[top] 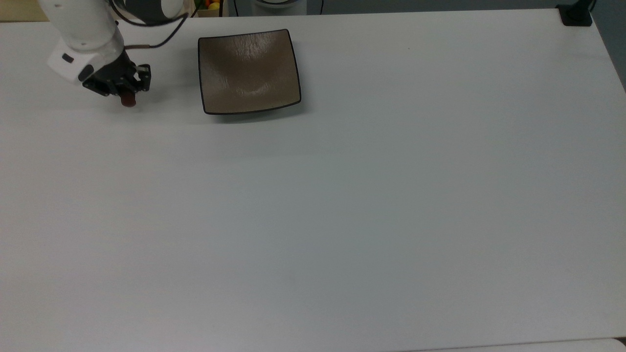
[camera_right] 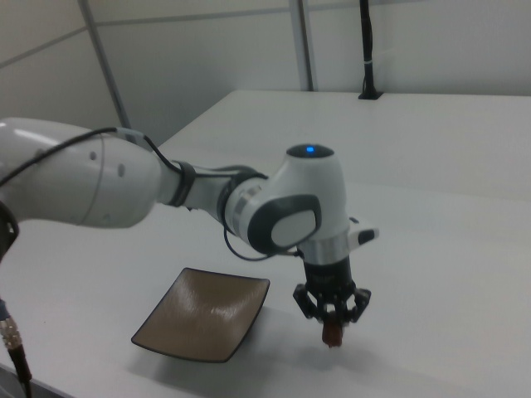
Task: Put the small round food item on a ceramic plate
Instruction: 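Carry the held food item over the brown square plate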
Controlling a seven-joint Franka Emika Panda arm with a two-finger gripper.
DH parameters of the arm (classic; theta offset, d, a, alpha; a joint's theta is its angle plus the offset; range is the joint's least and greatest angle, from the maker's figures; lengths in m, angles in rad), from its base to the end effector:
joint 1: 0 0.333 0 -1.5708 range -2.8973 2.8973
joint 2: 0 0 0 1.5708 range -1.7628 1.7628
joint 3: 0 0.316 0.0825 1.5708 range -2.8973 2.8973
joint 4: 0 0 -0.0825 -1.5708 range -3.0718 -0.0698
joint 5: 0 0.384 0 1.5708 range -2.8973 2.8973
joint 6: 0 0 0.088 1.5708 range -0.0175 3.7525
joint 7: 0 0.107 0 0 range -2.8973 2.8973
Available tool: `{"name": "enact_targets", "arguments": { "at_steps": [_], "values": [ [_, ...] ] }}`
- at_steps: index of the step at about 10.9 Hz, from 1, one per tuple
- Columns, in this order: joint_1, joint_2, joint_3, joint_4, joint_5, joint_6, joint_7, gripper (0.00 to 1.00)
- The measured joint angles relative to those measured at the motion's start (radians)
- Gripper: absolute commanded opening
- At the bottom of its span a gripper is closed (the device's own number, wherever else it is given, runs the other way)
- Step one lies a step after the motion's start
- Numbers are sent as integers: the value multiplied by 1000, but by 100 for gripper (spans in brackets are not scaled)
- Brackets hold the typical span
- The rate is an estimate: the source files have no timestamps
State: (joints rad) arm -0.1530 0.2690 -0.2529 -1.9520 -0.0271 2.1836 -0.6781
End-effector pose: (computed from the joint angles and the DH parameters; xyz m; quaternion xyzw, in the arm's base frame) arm 0.5559 -0.2335 0.3437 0.9880 0.1472 -0.0354 0.0304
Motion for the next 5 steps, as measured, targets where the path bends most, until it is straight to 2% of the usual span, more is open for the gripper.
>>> {"name": "enact_targets", "arguments": {
  "at_steps": [5],
  "values": [
    [61,-178,8,69,5,-311,3,16]
  ]
}}
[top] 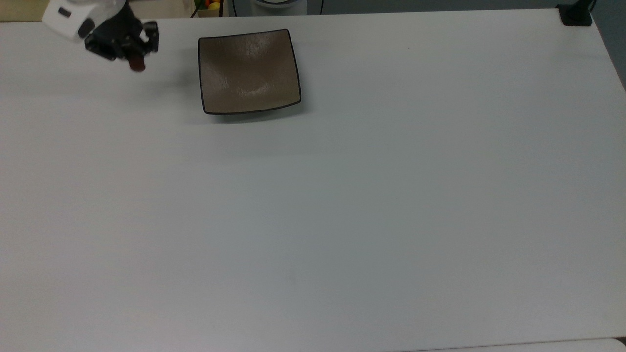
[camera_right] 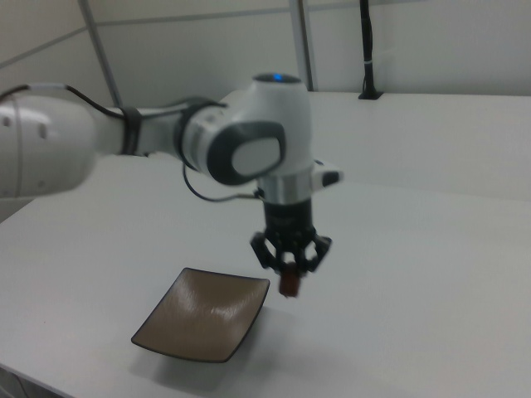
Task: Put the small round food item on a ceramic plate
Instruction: 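Carry the held food item over the brown square plate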
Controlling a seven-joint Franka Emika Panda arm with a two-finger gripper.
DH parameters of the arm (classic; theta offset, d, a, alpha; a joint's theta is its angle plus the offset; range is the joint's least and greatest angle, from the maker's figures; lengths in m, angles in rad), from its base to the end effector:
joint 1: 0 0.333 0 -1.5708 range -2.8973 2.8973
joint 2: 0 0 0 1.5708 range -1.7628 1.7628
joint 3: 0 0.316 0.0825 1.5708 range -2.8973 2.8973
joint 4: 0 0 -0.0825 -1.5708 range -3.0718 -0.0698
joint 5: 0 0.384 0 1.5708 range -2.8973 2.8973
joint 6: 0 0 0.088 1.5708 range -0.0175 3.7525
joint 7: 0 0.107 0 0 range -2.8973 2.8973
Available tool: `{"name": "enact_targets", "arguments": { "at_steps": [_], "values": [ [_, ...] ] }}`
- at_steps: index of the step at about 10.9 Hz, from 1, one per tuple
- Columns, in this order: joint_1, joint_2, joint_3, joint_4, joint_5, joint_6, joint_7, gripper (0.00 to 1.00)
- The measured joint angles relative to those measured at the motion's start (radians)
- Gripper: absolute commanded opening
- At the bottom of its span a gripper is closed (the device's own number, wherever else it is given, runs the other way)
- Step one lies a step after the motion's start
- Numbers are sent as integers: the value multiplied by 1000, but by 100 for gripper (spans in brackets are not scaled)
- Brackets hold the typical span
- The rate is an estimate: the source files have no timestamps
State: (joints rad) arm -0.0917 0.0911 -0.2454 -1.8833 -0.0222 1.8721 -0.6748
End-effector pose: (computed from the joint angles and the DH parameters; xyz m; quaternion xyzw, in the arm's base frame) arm 0.5410 -0.1880 0.4514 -0.9837 -0.1715 0.0540 0.0053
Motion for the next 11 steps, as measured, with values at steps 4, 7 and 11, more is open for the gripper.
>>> {"name": "enact_targets", "arguments": {
  "at_steps": [4,7,11],
  "values": [
    [56,-90,42,50,34,-259,129,16],
    [64,-88,148,42,40,-284,293,17],
    [69,-78,223,-12,46,-271,391,18]
  ]
}}
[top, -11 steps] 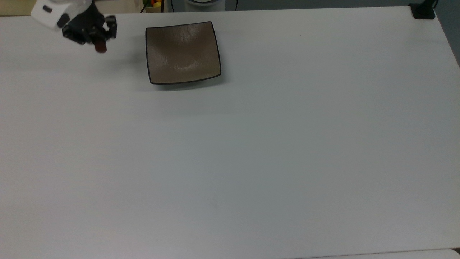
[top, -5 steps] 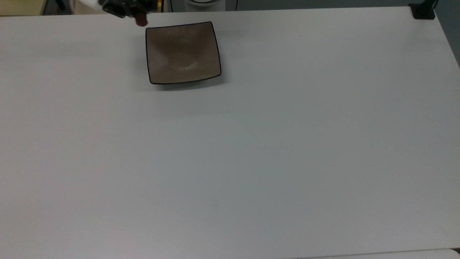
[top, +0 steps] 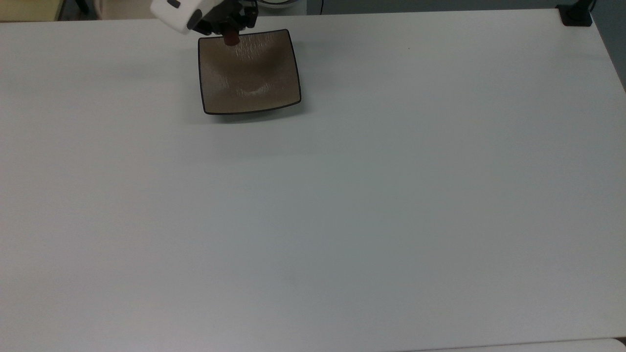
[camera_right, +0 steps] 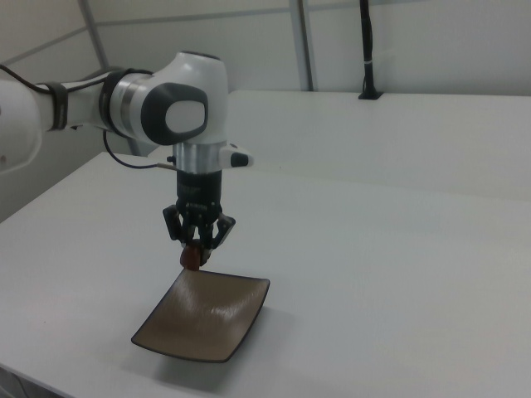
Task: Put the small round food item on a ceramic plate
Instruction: 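Carry the held food item over the brown square plate, then lower the food item onto the plate and open the gripper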
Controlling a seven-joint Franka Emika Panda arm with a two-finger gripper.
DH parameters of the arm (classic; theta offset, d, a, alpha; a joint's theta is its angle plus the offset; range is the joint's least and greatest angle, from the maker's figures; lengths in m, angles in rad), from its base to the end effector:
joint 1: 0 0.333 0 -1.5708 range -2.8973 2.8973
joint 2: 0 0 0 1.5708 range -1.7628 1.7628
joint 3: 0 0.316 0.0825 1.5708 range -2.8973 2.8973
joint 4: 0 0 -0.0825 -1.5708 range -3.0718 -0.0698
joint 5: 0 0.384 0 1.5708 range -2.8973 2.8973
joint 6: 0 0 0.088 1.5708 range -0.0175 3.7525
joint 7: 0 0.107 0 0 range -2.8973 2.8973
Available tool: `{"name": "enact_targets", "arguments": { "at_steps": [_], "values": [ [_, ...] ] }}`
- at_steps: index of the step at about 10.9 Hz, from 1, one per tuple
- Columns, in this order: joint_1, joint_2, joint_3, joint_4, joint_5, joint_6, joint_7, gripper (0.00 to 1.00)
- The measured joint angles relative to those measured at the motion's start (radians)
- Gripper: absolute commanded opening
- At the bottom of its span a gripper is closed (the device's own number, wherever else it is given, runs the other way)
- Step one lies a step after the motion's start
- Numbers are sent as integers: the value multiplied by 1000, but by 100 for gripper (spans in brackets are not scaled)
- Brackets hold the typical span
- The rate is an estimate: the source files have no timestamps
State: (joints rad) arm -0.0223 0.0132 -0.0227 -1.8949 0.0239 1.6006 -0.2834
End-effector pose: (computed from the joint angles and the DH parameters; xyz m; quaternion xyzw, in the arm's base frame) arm 0.5274 -0.0212 0.4701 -0.9814 -0.1153 0.1492 0.0365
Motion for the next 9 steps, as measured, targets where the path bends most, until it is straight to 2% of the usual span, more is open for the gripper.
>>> {"name": "enact_targets", "arguments": {
  "at_steps": [4,9],
  "values": [
    [0,5,39,-120,0,132,40,18],
    [0,14,39,-288,-1,406,80,18]
  ]
}}
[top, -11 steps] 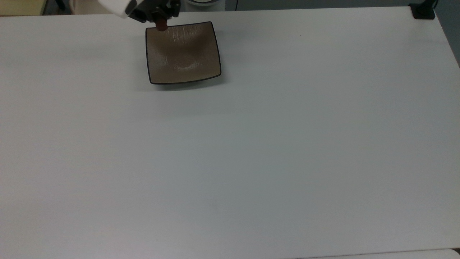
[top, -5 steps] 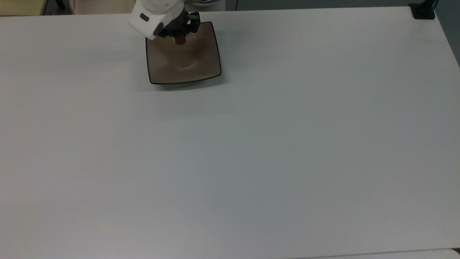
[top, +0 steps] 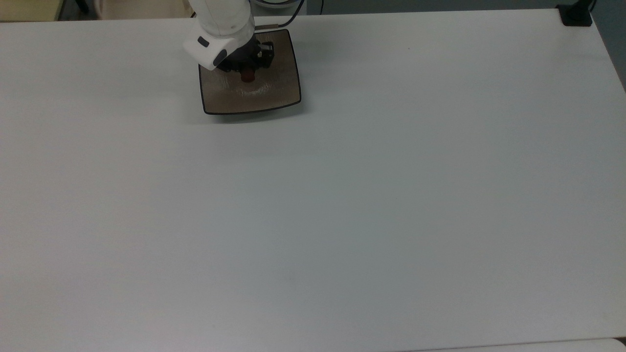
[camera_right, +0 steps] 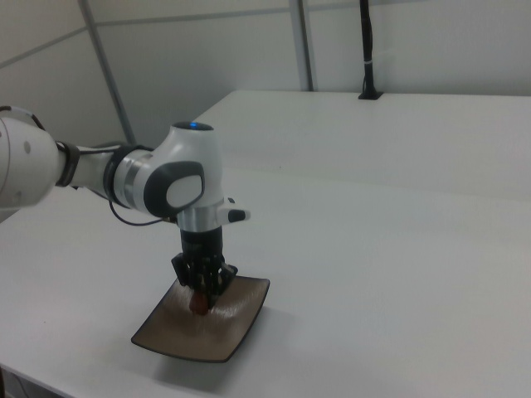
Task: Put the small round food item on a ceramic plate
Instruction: 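Lower the food item onto the plate and open the gripper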
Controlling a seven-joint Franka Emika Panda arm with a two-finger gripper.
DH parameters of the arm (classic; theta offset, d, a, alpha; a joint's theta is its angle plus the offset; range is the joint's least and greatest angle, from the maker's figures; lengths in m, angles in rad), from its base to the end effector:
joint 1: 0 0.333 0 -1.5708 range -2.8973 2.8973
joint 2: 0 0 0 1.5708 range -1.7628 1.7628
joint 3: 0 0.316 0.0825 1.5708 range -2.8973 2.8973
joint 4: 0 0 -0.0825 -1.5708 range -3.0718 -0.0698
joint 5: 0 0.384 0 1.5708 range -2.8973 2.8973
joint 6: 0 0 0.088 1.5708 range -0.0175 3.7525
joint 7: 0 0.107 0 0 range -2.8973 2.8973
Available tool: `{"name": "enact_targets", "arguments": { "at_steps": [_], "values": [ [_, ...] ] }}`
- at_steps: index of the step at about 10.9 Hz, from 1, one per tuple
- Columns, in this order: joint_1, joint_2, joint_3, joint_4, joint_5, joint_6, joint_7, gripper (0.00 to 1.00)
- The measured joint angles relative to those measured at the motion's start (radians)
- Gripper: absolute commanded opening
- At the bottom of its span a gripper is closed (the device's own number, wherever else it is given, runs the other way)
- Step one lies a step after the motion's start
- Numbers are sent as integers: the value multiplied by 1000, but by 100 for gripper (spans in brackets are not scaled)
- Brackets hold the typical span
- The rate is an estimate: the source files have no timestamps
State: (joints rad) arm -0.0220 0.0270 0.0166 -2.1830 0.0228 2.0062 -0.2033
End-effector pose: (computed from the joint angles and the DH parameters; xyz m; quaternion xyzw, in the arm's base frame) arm 0.5129 -0.0014 0.3612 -0.9905 -0.0925 0.1001 0.0206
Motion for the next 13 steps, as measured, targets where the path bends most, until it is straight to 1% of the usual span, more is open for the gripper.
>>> {"name": "enact_targets", "arguments": {
  "at_steps": [3,4,6,7,8,11,13],
  "values": [
    [1,7,0,-52,-26,93,4,19],
    [1,7,1,-64,-42,109,5,25],
    [2,8,4,-87,-63,137,10,48],
    [2,8,5,-92,-68,145,11,81],
    [2,8,6,-93,-68,146,14,100],
    [2,5,6,-90,-69,146,27,100],
    [17,-1,7,-58,-70,128,35,100]
  ]
}}
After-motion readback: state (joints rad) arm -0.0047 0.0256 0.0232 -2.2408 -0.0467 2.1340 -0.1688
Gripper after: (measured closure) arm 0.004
